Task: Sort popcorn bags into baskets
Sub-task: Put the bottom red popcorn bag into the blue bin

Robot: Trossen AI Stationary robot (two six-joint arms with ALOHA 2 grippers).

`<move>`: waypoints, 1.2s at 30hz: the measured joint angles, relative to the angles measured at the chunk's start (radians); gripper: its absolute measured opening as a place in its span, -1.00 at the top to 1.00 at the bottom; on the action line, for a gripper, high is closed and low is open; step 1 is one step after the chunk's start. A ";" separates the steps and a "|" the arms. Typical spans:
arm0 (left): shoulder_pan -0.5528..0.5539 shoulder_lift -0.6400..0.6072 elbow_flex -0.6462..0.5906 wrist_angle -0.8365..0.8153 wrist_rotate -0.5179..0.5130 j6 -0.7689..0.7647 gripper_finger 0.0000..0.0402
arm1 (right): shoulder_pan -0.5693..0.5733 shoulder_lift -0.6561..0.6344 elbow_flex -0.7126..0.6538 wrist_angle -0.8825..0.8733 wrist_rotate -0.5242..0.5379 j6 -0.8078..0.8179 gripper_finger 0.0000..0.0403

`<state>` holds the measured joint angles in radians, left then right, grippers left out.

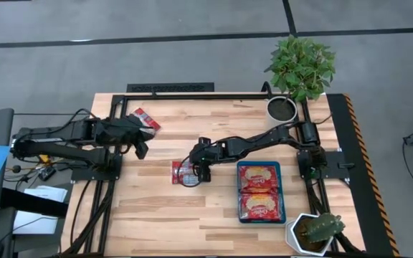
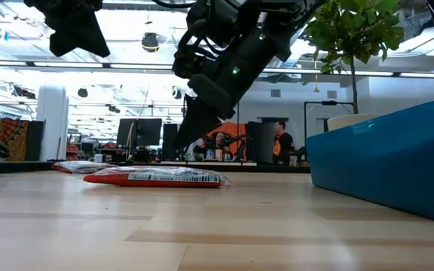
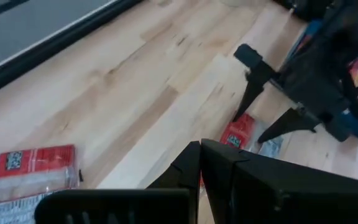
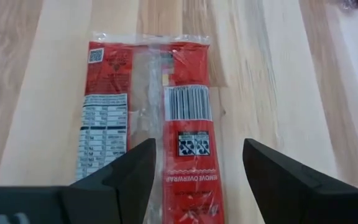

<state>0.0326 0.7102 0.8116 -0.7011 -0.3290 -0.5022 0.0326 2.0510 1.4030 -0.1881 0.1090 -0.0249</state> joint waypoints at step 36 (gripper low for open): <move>0.000 -0.003 -0.001 -0.054 -0.045 0.020 1.00 | 0.014 0.087 0.021 -0.070 0.006 0.074 0.93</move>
<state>0.0325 0.7067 0.8108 -0.7547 -0.3737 -0.4819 0.0469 2.1385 1.4239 -0.2577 0.1146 0.0491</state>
